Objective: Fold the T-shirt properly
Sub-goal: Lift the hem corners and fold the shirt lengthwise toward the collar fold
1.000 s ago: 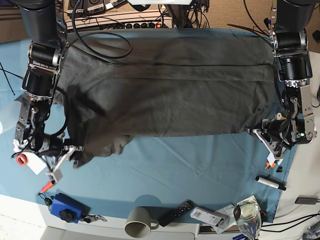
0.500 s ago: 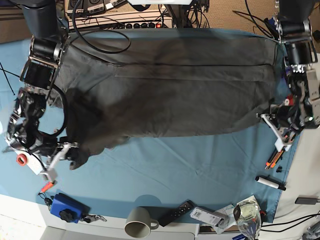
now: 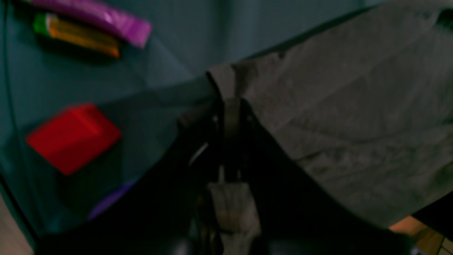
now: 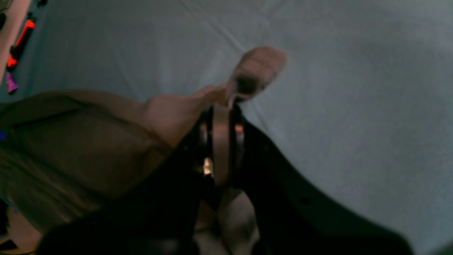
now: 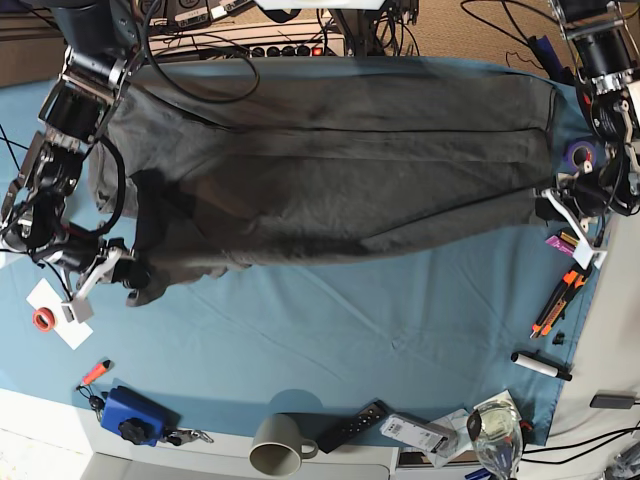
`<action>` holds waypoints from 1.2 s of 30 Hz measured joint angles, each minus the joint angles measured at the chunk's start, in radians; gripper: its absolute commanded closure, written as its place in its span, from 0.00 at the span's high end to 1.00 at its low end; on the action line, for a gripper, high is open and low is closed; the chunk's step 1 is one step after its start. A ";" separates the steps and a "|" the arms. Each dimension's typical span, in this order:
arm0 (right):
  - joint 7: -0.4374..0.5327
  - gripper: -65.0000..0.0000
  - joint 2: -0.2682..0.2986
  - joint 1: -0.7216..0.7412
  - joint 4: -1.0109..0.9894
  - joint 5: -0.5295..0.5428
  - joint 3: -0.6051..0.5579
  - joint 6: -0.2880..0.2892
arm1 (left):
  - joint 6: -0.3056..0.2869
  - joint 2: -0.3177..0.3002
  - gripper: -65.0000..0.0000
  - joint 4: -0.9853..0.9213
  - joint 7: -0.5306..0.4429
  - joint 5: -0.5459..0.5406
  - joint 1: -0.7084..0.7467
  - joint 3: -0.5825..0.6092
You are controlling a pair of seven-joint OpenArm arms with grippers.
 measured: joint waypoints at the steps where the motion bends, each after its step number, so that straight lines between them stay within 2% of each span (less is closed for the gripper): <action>1: 0.001 0.00 0.000 -0.014 0.022 0.000 0.000 0.014 | 0.000 0.000 0.00 0.008 0.002 0.001 0.006 0.000; 11: -0.002 0.00 0.000 -0.150 0.146 0.000 0.003 0.026 | 0.000 0.000 0.00 0.069 -0.002 0.021 0.073 -0.002; 18: 0.000 0.00 -0.003 -0.200 0.183 0.016 0.123 0.026 | 0.000 0.000 0.00 0.071 -0.002 0.016 0.102 -0.074; 22: -0.002 0.00 -0.003 -0.210 0.183 0.044 0.185 0.026 | -0.008 0.000 0.00 0.073 -0.003 -0.031 0.110 -0.129; 24: -0.002 0.00 -0.003 -0.210 0.183 0.047 0.192 0.026 | -0.032 0.000 0.00 0.073 -0.002 -0.052 0.116 -0.141; 31: -0.002 0.00 -0.003 -0.280 0.191 0.066 0.193 0.026 | -0.034 0.001 0.00 0.092 0.019 -0.084 0.187 -0.142; 35: -0.002 0.00 -0.005 -0.332 0.264 0.072 0.218 0.026 | -0.034 0.000 0.00 0.155 0.018 -0.084 0.211 -0.142; 36: 0.000 0.00 -0.004 -0.344 0.280 0.080 0.228 0.026 | -0.054 0.000 0.00 0.172 0.016 -0.084 0.216 -0.142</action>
